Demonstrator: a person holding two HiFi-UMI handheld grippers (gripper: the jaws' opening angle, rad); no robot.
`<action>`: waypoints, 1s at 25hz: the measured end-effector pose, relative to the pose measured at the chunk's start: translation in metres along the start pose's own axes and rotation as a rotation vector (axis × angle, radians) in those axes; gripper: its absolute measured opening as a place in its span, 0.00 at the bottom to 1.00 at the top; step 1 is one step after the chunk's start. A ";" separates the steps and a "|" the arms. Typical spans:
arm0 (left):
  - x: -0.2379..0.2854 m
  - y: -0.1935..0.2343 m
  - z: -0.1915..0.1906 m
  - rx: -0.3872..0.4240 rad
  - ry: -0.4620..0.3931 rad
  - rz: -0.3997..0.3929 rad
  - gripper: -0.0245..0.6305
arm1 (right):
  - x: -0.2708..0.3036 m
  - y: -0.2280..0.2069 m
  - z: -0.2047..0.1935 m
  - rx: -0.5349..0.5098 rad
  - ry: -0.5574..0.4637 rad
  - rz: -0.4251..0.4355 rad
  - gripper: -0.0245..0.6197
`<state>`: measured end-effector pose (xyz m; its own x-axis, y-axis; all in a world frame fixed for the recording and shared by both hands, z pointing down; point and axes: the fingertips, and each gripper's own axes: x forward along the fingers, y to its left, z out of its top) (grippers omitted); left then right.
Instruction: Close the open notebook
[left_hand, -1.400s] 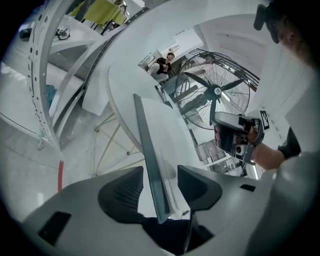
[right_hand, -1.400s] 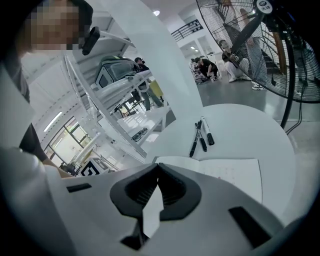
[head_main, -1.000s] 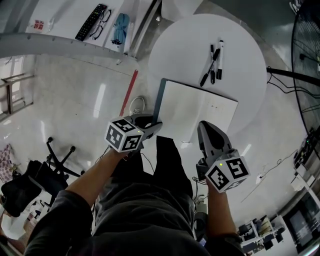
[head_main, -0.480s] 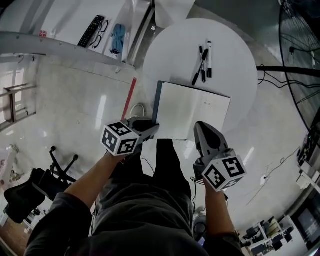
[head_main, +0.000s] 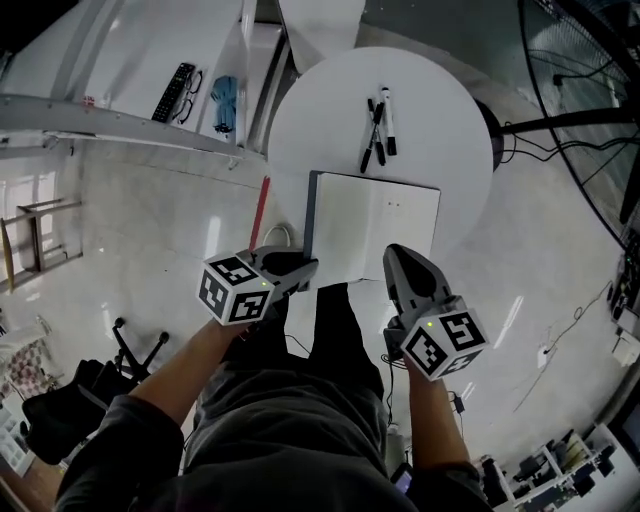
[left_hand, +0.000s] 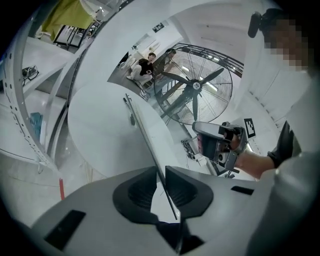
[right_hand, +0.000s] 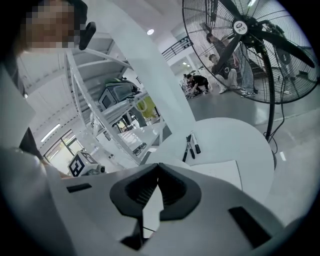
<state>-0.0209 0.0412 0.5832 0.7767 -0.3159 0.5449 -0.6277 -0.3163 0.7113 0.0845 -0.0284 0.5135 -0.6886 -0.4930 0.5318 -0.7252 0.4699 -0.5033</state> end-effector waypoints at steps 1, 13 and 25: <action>0.000 -0.003 0.002 0.005 0.002 -0.001 0.14 | -0.003 -0.002 0.001 0.002 -0.007 -0.002 0.07; 0.023 -0.052 0.023 0.082 0.062 -0.045 0.13 | -0.046 -0.027 0.007 0.038 -0.077 -0.046 0.07; 0.058 -0.094 0.037 0.158 0.124 -0.083 0.13 | -0.090 -0.059 0.009 0.082 -0.136 -0.096 0.07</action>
<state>0.0810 0.0193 0.5313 0.8204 -0.1735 0.5449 -0.5542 -0.4760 0.6828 0.1888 -0.0181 0.4895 -0.6058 -0.6298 0.4862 -0.7816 0.3571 -0.5114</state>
